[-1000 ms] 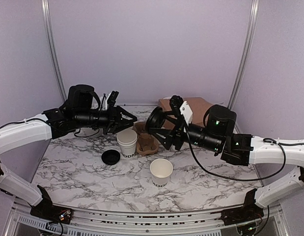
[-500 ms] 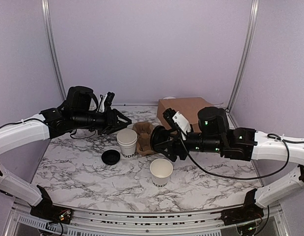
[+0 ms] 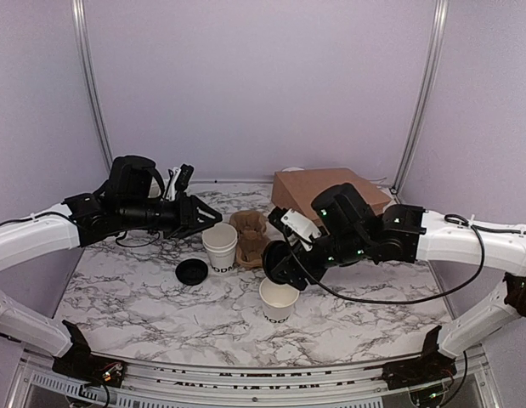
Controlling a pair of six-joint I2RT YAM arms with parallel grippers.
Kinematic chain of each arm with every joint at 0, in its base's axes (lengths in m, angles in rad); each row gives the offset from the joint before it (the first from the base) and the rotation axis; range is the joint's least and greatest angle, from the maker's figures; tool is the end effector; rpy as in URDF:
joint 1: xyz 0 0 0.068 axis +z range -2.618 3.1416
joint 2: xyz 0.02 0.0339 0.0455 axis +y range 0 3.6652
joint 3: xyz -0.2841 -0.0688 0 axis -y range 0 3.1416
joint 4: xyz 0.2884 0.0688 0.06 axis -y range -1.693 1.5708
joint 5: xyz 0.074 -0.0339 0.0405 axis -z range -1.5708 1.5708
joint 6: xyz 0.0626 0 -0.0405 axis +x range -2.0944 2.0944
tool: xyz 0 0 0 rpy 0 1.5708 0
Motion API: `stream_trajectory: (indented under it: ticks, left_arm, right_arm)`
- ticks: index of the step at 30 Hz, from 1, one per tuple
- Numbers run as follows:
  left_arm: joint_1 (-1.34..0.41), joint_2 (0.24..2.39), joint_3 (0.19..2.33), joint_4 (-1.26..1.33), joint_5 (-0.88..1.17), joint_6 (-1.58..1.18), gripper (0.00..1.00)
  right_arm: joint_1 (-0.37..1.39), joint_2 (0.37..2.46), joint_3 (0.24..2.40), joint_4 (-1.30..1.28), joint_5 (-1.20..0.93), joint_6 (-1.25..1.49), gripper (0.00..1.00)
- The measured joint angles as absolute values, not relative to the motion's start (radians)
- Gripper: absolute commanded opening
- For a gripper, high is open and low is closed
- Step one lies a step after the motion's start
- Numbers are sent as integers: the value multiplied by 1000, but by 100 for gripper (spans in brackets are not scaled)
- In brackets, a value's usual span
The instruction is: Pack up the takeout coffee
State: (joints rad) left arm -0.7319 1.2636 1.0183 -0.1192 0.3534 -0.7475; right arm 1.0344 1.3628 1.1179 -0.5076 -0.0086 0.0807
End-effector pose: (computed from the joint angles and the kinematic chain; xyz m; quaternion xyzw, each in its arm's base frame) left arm 0.2477 -0.2516 0.3252 0.0934 0.8115 -0.4833 0.3149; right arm 0.1812 0.3058 0.2864 -0.4226 0.8143 0.2138 0.3355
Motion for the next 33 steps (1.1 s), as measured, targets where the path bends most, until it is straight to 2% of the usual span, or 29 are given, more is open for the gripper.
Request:
stream_trajectory:
  ticks: [18,33]
  left_arm:
    - [-732,1201,932,-113,331,-744,36]
    - [-732,1195,913,-101,331,-743,36]
  right_arm:
    - [1024,1538,1333,-799,-15,75,79]
    - [1023,1623,1424,-932,-43,75,78]
